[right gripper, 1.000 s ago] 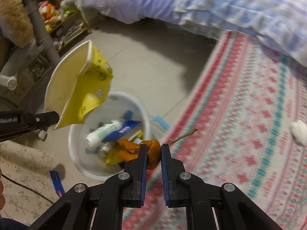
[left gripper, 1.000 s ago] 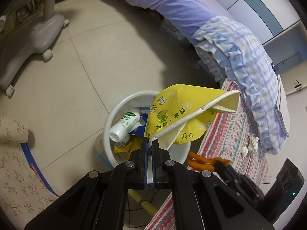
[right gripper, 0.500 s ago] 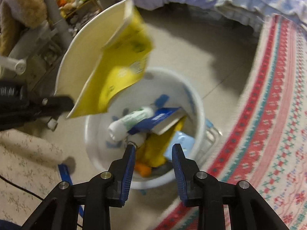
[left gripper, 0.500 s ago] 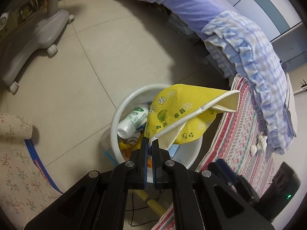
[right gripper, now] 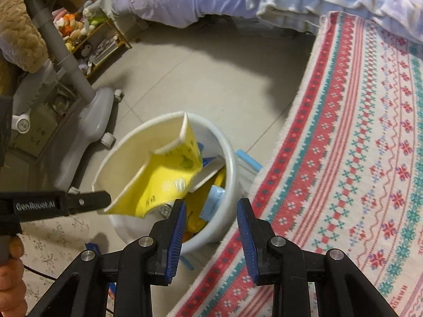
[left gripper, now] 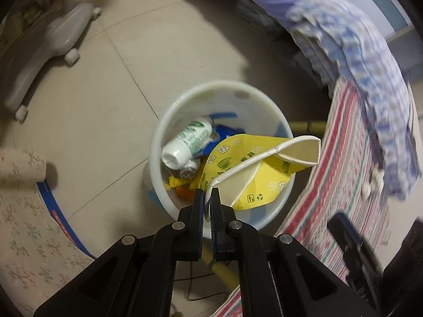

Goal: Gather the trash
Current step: 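Carry the cup and peel over the bin and open both tools to drop them, then return to the blanket and grasp the small white tissue with the left tool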

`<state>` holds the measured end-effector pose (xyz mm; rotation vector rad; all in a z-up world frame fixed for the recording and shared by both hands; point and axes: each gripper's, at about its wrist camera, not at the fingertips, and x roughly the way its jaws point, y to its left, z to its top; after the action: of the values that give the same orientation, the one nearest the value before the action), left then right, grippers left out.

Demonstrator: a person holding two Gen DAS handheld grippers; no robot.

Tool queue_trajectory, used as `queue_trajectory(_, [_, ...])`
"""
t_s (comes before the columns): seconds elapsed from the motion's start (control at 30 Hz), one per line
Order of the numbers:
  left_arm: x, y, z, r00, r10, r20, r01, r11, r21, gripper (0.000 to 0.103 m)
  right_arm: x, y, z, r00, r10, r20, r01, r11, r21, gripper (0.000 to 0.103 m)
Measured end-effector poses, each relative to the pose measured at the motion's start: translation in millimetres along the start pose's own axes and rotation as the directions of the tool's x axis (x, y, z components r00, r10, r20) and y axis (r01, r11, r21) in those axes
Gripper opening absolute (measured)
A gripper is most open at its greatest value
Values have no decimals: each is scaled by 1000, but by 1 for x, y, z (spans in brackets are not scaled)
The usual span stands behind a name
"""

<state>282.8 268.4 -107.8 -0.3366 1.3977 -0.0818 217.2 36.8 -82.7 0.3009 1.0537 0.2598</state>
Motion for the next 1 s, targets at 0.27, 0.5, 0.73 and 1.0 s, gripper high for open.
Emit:
queue_trajectory(0.27, [9, 8, 13, 999, -35, 29, 37, 997, -67, 12, -12, -12, -5, 1000, -4, 4, 3, 1000, 18, 36])
queue_trajectory(0.5, [3, 2, 19, 991, 99, 92, -96, 995, -40, 60, -21, -12, -8, 1000, 3, 15, -3, 1000, 18, 36])
queue_trajectory(0.73, [-33, -8, -5, 991, 55, 119, -47, 997, -64, 60, -38, -20, -11, 1000, 2, 29, -3, 1000, 17, 36])
queue_trajectory(1.0, [-58, -29, -90, 996, -50, 75, 58, 992, -111, 60, -73, -53, -16, 998, 1, 66, -6, 997, 71, 41])
